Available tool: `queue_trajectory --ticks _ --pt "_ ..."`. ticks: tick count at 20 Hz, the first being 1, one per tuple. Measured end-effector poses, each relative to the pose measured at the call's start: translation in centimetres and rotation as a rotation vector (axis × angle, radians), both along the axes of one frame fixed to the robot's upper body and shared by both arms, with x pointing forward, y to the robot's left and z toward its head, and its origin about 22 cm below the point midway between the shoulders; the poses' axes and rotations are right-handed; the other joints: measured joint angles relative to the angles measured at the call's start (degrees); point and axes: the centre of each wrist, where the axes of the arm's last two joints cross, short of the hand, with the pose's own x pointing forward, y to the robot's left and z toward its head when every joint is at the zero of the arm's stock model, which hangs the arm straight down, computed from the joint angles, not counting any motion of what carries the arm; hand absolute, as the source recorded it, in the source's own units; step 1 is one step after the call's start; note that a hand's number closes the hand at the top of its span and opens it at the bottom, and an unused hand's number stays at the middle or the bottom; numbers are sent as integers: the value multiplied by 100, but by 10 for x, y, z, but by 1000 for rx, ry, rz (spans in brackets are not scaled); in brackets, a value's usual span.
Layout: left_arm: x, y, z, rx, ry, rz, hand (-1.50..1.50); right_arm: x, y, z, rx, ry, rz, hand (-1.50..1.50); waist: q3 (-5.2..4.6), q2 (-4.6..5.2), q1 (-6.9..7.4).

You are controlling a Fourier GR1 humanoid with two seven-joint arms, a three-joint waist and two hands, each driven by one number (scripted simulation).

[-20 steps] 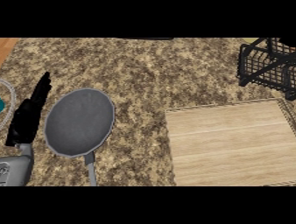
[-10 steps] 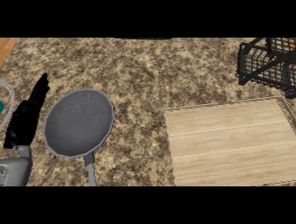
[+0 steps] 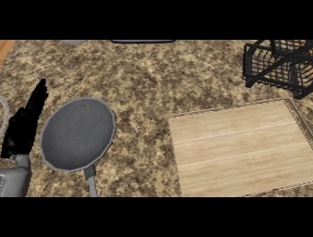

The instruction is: Pick the bell pepper from the tray and place it in the tiered basket

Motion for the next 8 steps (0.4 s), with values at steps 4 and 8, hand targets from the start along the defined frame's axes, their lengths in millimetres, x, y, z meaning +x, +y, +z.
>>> queue_trajectory --ticks 4,8 --pt "-4 5 -1 -2 -1 9 0 -37 -44 -3 43 5 -3 -150 7 -1 -42" --pt "-9 9 -2 0 7 14 0 -79 -79 -10 73 -26 17 -150 10 -16 -109"
